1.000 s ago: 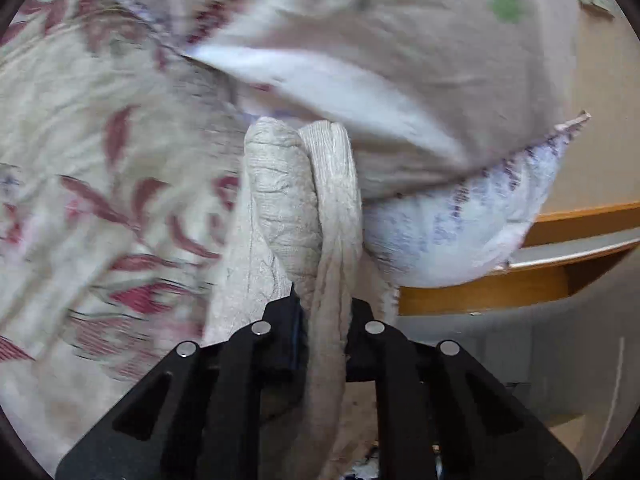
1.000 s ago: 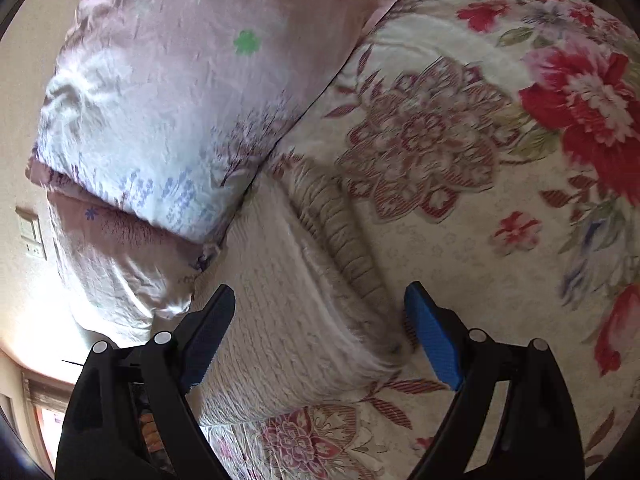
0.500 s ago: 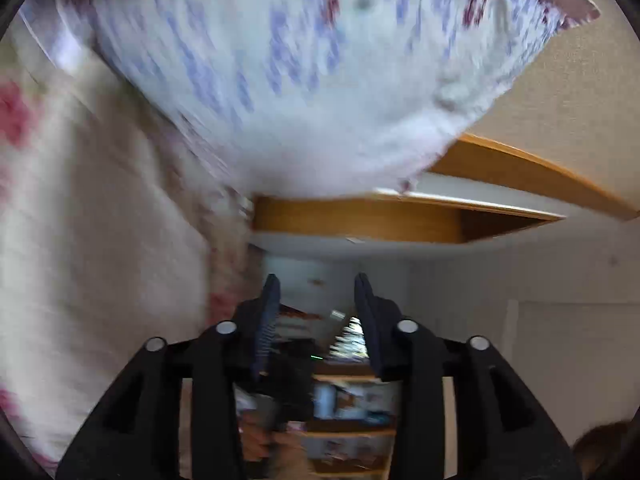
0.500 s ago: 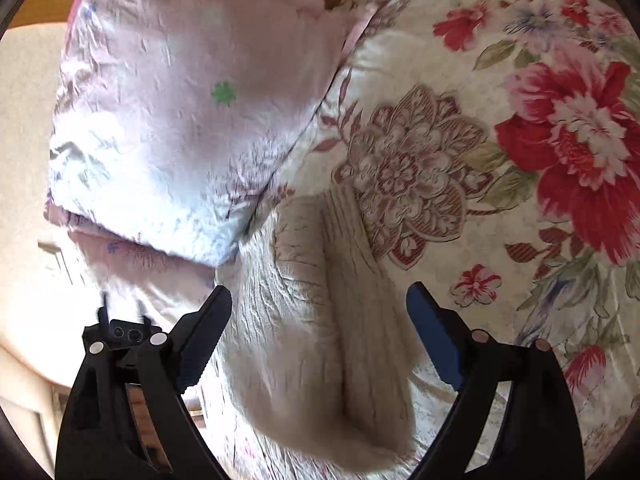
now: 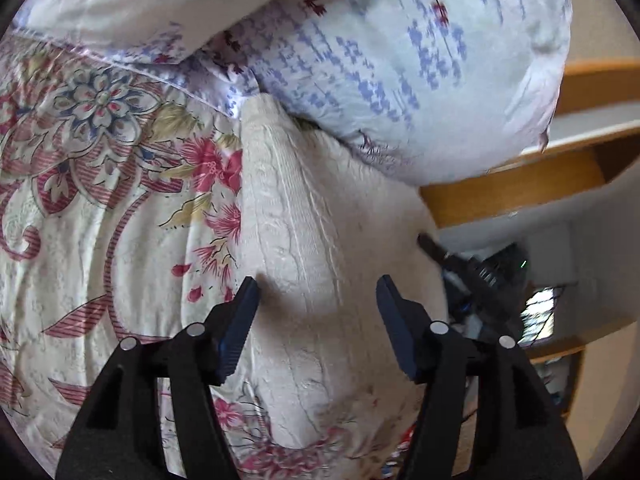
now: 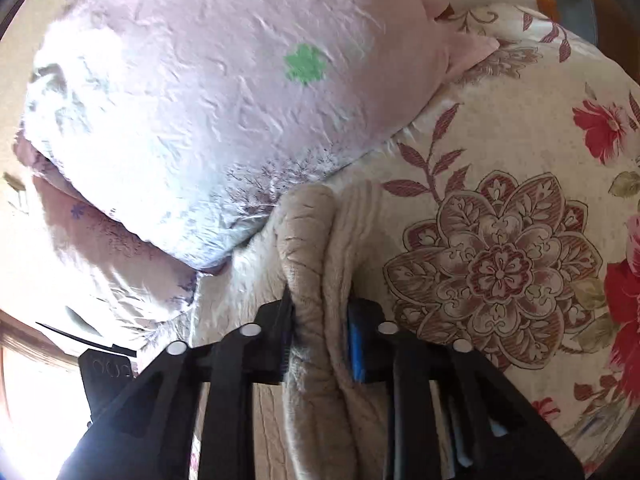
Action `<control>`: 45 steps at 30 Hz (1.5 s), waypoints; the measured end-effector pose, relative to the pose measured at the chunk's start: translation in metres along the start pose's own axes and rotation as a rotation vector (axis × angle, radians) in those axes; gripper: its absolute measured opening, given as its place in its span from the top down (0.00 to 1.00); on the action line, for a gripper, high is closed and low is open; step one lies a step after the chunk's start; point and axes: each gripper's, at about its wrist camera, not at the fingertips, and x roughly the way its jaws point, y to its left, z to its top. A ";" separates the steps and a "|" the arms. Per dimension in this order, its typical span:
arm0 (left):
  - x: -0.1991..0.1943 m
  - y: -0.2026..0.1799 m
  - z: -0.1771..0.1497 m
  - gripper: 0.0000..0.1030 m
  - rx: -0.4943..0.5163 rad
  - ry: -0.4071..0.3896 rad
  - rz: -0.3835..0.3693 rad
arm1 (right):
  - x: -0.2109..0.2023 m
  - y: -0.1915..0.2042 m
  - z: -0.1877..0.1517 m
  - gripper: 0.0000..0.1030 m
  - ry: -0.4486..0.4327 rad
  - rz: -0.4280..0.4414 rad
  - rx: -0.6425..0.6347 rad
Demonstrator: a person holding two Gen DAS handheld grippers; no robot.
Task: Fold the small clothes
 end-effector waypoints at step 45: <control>-0.062 -0.032 -0.080 0.58 0.425 -0.072 0.296 | 0.003 0.042 -0.157 0.90 0.140 -0.219 -0.116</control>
